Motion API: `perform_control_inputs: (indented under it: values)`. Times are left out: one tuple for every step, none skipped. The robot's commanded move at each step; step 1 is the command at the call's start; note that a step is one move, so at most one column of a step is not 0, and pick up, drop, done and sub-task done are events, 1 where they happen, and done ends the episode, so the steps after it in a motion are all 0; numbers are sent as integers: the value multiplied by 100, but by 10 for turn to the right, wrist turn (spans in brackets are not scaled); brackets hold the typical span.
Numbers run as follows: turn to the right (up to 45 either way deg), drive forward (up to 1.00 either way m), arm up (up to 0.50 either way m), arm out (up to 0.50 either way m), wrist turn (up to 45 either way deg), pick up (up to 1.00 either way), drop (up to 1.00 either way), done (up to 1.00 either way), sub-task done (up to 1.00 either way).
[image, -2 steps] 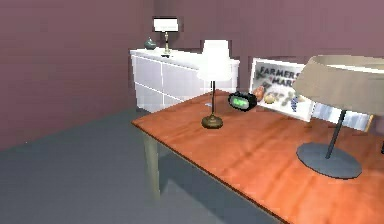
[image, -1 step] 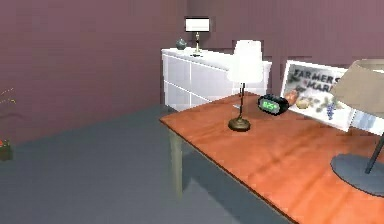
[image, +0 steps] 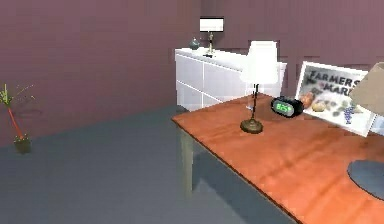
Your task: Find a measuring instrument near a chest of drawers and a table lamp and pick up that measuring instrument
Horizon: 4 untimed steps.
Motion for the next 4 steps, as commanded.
perform_control_inputs:
  values:
    - [0, 75, 0, 0, 0, 0, 0, 0, 0]
    - [-390, 0, 0, 0, 0, 0, 0, 0, 0]
    - [60, 0, 0, 0, 0, 0, 0, 0, 0]
    - [0, 70, 0, 0, 0, 0, 0, 0, 0]
